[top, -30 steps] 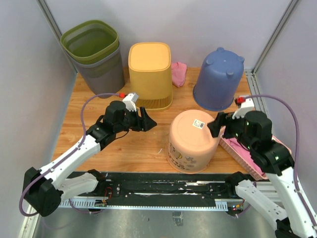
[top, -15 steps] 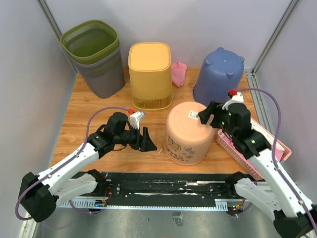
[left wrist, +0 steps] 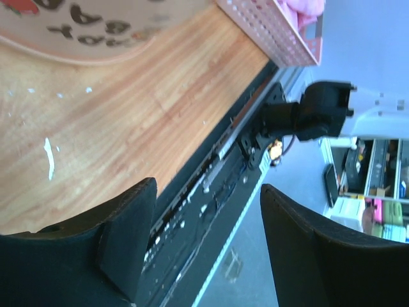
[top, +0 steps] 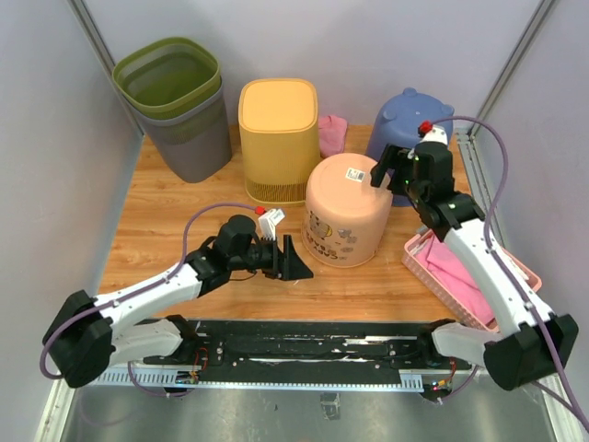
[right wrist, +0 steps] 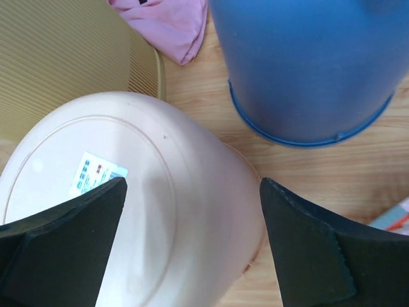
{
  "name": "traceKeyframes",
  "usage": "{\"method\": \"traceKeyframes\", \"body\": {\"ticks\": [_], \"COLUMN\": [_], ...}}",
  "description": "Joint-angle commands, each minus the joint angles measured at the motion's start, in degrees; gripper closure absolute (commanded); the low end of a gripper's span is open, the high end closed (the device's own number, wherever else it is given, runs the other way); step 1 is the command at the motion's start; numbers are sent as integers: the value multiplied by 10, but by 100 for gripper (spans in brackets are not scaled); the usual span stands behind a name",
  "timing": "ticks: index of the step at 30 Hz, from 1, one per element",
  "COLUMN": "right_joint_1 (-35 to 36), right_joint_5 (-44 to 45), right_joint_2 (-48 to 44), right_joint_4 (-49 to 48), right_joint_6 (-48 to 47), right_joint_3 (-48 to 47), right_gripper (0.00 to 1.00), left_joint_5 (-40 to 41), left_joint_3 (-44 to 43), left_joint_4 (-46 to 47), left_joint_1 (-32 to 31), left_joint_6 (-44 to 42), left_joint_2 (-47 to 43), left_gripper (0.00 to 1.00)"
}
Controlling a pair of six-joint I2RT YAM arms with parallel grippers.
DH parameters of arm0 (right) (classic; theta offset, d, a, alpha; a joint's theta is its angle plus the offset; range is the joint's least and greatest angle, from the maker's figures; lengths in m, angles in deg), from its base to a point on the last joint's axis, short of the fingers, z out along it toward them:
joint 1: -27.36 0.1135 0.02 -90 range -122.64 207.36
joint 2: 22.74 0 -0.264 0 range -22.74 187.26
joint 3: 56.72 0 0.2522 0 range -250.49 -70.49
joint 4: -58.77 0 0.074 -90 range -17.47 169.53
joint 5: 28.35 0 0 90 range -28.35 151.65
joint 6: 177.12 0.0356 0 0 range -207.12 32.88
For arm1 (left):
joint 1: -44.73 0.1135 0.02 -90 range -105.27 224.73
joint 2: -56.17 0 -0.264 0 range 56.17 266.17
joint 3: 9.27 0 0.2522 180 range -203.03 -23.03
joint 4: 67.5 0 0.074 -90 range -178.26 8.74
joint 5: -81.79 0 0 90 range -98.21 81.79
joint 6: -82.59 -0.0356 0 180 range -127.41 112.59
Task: Turn the large container upside down
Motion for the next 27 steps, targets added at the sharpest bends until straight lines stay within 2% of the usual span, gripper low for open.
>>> {"method": "traceKeyframes", "body": {"ticks": [1,10,18,23,27], "right_joint_1": [-25,-48,-49,-48,-48], "right_joint_5": [13,33,59,-13,-143], "right_joint_2": [-91,-250,-349,-352,-341], "right_joint_4": [71,168,221,227,155], "right_joint_6": [-42,-54,-70,-95,-81], "right_joint_3": [-19,44,85,106,181], "right_gripper": [12,11,11,12,17], "left_joint_5": [61,152,245,279,244], "left_joint_3": [-35,-194,-308,-365,-383], "left_joint_4": [125,204,201,135,81], "left_joint_1": [-4,-2,0,3,3], "left_joint_6": [30,39,61,23,-15], "left_joint_2": [61,270,380,382,328], "left_gripper": [30,32,32,29,26]}}
